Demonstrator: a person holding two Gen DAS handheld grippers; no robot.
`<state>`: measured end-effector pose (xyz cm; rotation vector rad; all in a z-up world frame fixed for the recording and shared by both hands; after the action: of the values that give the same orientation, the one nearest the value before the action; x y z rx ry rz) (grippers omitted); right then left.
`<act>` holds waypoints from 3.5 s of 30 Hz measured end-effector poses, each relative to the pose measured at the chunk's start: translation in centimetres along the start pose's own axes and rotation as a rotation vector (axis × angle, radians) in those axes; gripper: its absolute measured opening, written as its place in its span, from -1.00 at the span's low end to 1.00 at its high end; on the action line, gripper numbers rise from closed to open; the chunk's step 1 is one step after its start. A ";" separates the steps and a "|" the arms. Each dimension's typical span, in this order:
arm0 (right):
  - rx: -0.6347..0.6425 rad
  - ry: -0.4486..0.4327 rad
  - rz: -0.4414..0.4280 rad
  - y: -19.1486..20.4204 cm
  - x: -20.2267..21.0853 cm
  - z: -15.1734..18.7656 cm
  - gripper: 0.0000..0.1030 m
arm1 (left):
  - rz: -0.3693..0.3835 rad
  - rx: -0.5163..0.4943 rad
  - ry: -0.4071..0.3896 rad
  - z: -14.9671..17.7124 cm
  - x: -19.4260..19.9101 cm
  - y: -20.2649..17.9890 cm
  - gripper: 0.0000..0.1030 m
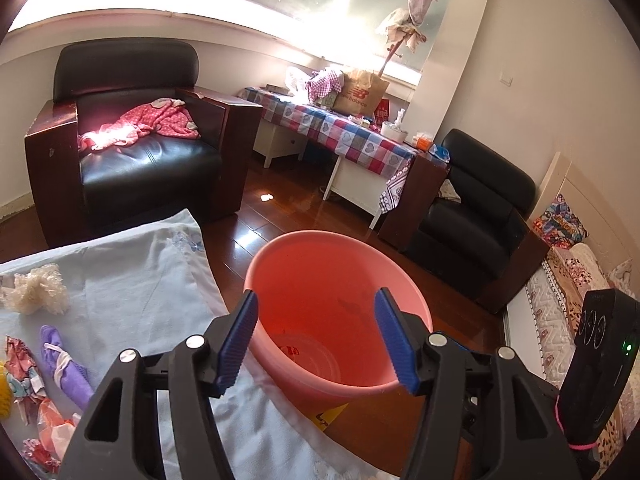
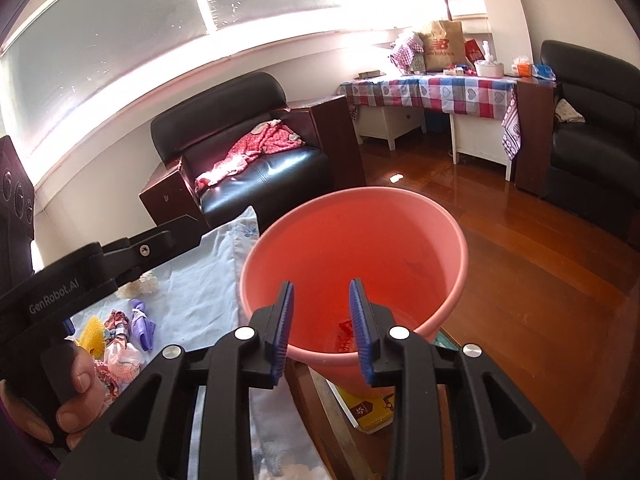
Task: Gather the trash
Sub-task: 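Move both open grippers from the bucket back over the table, then grasp the white plastic bag with the left gripper while the right gripper grasps the pink mesh bag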
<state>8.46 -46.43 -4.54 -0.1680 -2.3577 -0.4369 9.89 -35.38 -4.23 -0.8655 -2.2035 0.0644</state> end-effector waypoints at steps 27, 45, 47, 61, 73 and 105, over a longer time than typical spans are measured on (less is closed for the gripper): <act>0.287 0.187 -0.265 16.2 -1.4 6.0 -0.43 | -0.376 0.099 -0.119 7.9 18.8 15.1 0.21; 0.329 0.312 -0.352 19.4 -2.5 9.9 -0.43 | -0.223 0.180 0.122 16.6 18.4 17.8 0.17; 0.318 0.329 -0.362 19.4 -2.7 10.2 -0.43 | -0.194 0.170 0.159 17.1 17.5 17.4 0.17; 0.317 0.329 -0.378 20.3 -3.8 9.2 -0.13 | -0.114 0.129 0.261 18.7 15.2 15.9 -0.58; 0.353 0.370 -0.369 22.8 -7.5 8.3 -0.04 | -0.131 0.122 0.180 18.0 17.9 16.4 -0.65; 0.392 0.187 -0.322 20.8 -1.6 7.1 -0.40 | -0.162 0.114 0.060 13.8 18.8 15.8 -0.65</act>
<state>10.17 -24.50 -5.03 0.4223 -2.2373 -0.1244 0.43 -9.01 -6.90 -0.6164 -2.1829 0.0842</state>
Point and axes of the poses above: each gripper's, at about its wrist camera, not at the fingertips, and x roughly against the way its jaws point, y to its left, z to its underside, the point moved 8 cm from there along -x, roughly the way its jaws point, and after that the axes turned 7 degrees about y, right-handed, at the moved point
